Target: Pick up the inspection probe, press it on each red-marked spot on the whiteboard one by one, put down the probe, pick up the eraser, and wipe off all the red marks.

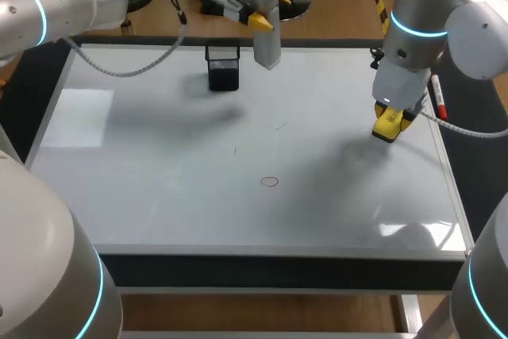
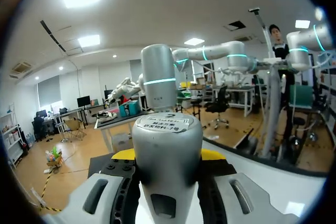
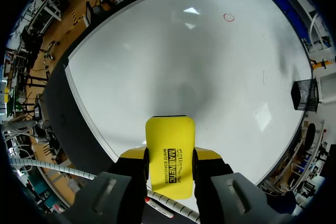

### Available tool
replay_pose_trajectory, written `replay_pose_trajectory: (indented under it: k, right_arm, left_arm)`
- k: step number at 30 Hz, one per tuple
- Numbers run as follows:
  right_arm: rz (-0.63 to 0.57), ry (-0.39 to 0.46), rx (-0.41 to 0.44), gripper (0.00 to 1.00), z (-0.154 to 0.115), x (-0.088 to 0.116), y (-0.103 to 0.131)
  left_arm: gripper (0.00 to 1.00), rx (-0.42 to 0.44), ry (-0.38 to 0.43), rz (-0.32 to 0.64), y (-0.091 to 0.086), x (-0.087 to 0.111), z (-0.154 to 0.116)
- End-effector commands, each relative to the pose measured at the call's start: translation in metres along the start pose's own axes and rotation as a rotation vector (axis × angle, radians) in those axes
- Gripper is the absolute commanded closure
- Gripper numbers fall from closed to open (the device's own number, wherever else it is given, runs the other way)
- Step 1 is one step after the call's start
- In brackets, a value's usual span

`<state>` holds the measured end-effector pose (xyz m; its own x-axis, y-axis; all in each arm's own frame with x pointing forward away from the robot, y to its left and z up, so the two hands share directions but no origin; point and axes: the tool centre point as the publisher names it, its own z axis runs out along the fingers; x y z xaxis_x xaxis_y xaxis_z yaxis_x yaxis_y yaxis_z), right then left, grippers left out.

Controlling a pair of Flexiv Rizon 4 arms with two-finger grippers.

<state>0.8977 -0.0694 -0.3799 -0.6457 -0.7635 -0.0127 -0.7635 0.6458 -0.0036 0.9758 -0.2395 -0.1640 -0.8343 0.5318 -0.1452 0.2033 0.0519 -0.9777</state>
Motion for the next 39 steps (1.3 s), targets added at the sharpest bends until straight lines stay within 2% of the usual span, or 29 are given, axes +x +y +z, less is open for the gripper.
replay_pose_trajectory:
  k: [1, 15, 18, 25, 30, 39]
  right_arm:
    - [-0.001, 0.004, 0.001, 1.0, -0.001, 0.0, -0.001]
    - [-0.001, 0.004, 0.001, 1.0, -0.001, 0.0, -0.001]
    - [-0.001, 0.004, 0.001, 1.0, -0.001, 0.0, -0.001]
    - [-0.001, 0.004, 0.001, 1.0, -0.001, 0.0, -0.001]
    - [-0.001, 0.004, 0.001, 1.0, -0.001, 0.0, -0.001]
    - [-0.001, 0.004, 0.001, 1.0, -0.001, 0.0, -0.001]
  left_arm:
    - [1.0, -0.003, -0.089, -0.008, 0.0, 0.044, 0.018]
    - [1.0, 0.02, -0.02, -0.023, 0.013, 0.114, 0.062]
    - [1.0, 0.047, 0.005, -0.024, 0.017, 0.126, 0.073]
    - [1.0, 0.081, 0.04, -0.033, 0.026, 0.147, 0.087]
    - [1.0, 0.075, 0.079, -0.056, 0.036, 0.163, 0.099]
    - [1.0, 0.099, 0.11, -0.093, 0.045, 0.183, 0.11]
